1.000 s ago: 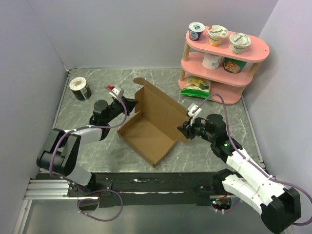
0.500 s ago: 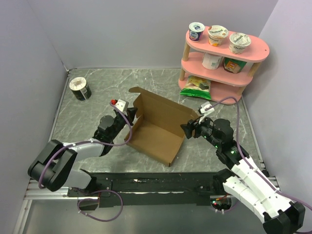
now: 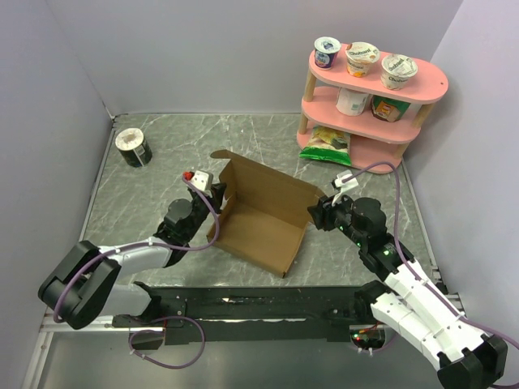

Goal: Fold the paper box

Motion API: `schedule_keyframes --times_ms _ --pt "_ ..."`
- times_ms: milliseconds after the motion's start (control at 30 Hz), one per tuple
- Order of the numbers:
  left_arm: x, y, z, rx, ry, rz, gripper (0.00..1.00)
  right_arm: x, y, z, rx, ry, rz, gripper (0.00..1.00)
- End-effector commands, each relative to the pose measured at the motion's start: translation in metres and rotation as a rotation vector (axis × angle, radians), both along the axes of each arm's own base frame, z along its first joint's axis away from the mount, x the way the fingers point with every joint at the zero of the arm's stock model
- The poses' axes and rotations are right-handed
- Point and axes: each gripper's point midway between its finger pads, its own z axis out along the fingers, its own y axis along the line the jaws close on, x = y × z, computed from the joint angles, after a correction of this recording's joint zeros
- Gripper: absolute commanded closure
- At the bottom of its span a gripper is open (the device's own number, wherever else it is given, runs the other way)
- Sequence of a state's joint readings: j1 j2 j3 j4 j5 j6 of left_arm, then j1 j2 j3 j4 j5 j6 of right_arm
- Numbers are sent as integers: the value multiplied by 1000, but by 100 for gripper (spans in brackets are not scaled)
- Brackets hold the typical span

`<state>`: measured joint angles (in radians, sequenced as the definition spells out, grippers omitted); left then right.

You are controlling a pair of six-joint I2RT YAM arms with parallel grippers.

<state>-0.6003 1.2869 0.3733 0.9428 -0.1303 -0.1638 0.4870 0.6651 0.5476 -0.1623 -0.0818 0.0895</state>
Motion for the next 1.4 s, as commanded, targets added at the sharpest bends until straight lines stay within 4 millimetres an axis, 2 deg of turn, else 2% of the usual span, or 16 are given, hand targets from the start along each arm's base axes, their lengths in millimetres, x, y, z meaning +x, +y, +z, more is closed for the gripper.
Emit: schedule_keyframes --times_ms 0,167,333,600,800,967,1000,1200,1367 --pt "-4 8 -8 -23 43 52 95 -2 -2 -12 -4 47 -28 55" --pt "-10 5 -10 -58 50 51 95 -1 -8 -15 32 67 -88 68" --pt "-22 -10 -14 -83 50 -9 94 3 -12 -17 48 99 -141 79" --pt "-41 -27 -19 -77 52 -37 95 21 -15 3 90 87 -231 94" --pt "-52 -30 -26 -81 68 -20 96 33 -19 8 115 96 -318 94" --pt "-59 -34 -34 -91 83 -39 96 31 -10 14 142 70 -341 94" --pt "-60 -35 -36 -87 87 -39 96 32 -14 15 131 54 -374 93" --pt "-63 -32 -40 -117 107 -28 96 25 3 22 156 3 -401 92" --pt "-70 -33 -47 -131 130 -38 96 27 9 17 147 2 -471 92"
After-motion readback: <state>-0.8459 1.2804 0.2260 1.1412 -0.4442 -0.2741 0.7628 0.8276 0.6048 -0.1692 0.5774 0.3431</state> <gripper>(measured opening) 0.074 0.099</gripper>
